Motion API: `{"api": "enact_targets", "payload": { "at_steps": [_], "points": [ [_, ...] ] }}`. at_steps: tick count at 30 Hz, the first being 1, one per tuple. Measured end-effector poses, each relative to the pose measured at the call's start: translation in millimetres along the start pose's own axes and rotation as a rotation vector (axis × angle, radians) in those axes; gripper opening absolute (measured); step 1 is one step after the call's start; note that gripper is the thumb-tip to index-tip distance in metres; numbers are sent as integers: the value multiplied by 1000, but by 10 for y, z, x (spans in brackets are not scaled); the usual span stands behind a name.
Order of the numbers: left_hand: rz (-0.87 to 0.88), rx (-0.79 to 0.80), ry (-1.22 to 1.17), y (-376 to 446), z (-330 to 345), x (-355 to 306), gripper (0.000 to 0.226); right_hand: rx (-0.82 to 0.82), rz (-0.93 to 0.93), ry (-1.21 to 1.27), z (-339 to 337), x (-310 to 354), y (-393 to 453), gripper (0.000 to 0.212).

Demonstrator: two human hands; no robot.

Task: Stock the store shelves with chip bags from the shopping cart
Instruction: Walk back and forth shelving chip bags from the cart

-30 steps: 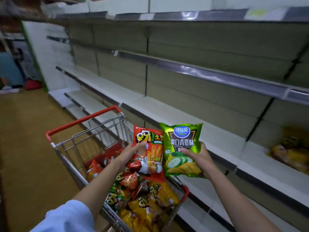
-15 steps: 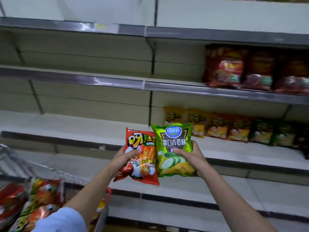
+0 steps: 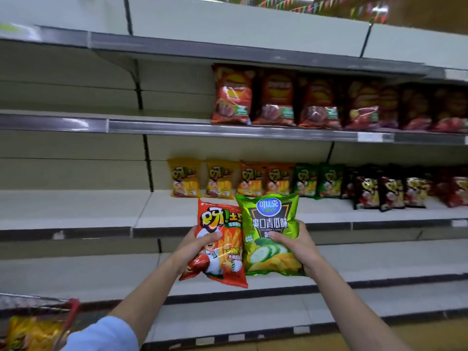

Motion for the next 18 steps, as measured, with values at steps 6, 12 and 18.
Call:
{"api": "enact_targets", "payload": {
  "at_steps": [6, 12, 18],
  "points": [
    [-22, 81, 40, 309, 653, 58, 53, -70, 38, 59, -671, -215, -236, 88],
    [-70, 180, 65, 707, 1142, 112, 80, -166, 63, 85, -1218, -343, -455, 70],
    [-100, 331, 102, 1341, 1922, 148, 56, -337, 99, 83, -1970, -525, -661, 70]
  ]
}}
Point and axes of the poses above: each hand's wrist, its own y-axis towards the middle knuckle, its own z-axis out of the palm, x = y × z, the point moved 3 cm from there along y, towards the middle knuckle, and after that the axes turned 14 degrees about x, right-handed, at the moved point
